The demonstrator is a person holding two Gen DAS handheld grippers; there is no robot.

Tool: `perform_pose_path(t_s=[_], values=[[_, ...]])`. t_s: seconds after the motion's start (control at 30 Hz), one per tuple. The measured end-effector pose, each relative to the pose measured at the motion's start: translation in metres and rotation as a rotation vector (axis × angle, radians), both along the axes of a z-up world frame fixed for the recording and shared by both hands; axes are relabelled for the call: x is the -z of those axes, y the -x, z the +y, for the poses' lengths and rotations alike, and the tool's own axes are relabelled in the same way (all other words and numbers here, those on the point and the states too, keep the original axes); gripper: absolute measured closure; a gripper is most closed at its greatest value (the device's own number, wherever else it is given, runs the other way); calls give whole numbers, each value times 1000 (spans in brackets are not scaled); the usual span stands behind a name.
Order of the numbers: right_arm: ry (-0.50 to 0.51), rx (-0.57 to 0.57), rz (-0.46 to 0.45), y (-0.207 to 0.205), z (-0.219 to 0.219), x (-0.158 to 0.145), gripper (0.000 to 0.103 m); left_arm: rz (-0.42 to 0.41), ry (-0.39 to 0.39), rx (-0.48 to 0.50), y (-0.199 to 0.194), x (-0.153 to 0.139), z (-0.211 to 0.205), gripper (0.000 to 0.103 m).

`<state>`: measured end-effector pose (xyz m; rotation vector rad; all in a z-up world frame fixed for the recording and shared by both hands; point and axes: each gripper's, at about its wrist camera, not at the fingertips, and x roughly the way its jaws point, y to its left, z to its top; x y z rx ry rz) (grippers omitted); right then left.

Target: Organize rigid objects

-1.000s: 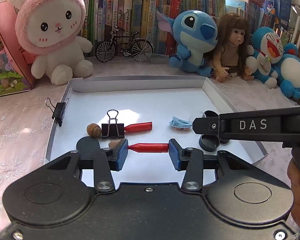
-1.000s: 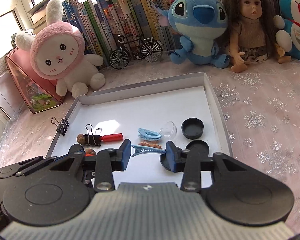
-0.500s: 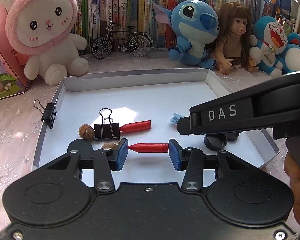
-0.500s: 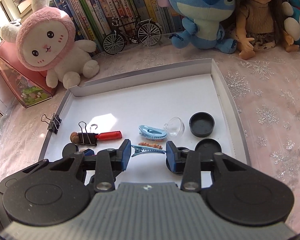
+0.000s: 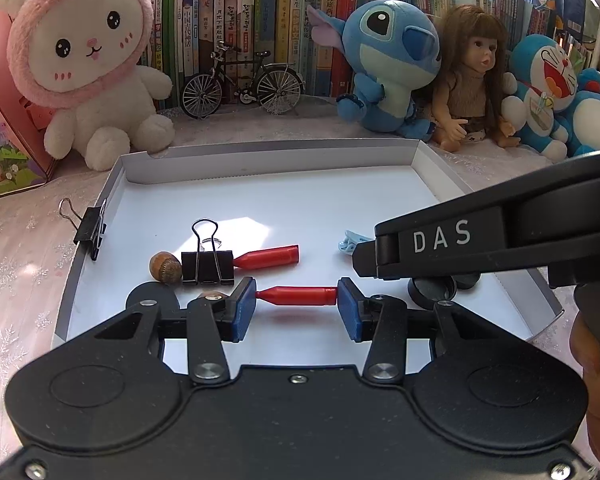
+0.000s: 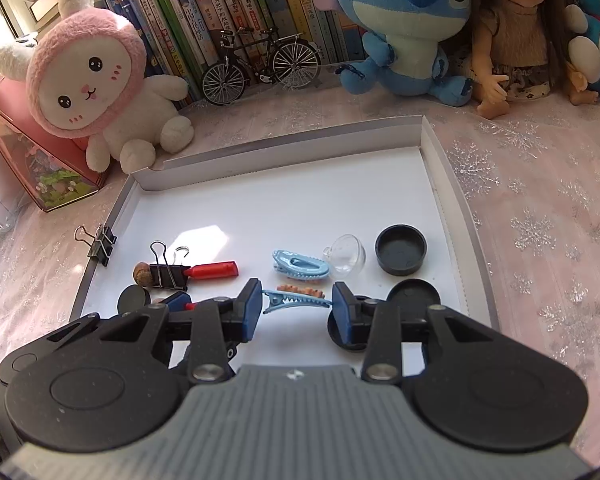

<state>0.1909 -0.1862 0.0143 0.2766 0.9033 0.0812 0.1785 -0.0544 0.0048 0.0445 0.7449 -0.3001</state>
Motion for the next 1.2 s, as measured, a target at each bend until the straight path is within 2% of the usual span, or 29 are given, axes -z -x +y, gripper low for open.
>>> perform_pose_path(t_s=[0.47, 0.6, 0.73, 0.8, 0.87, 0.93, 1.2], values=[[-5, -12, -15, 2, -2, 0, 56, 0, 5, -2, -1, 2, 2, 58], [-7, -13, -15, 3, -2, 0, 51, 3, 16, 6, 1, 0, 3, 54], [-3, -18, -35, 8, -2, -2, 43, -7, 19, 11, 5, -3, 6, 47], [4, -22, -53, 11, -2, -5, 43, -18, 20, 7, 9, -7, 8, 42], [14, -29, -79, 15, -1, -10, 40, -28, 22, 3, 12, -11, 10, 33], [33, -31, -110, 19, -1, -15, 37, -39, 18, -2, 15, -14, 12, 28], [111, -30, -223, 39, -3, -30, 28, -65, 19, -18, 26, -26, 24, 23]])
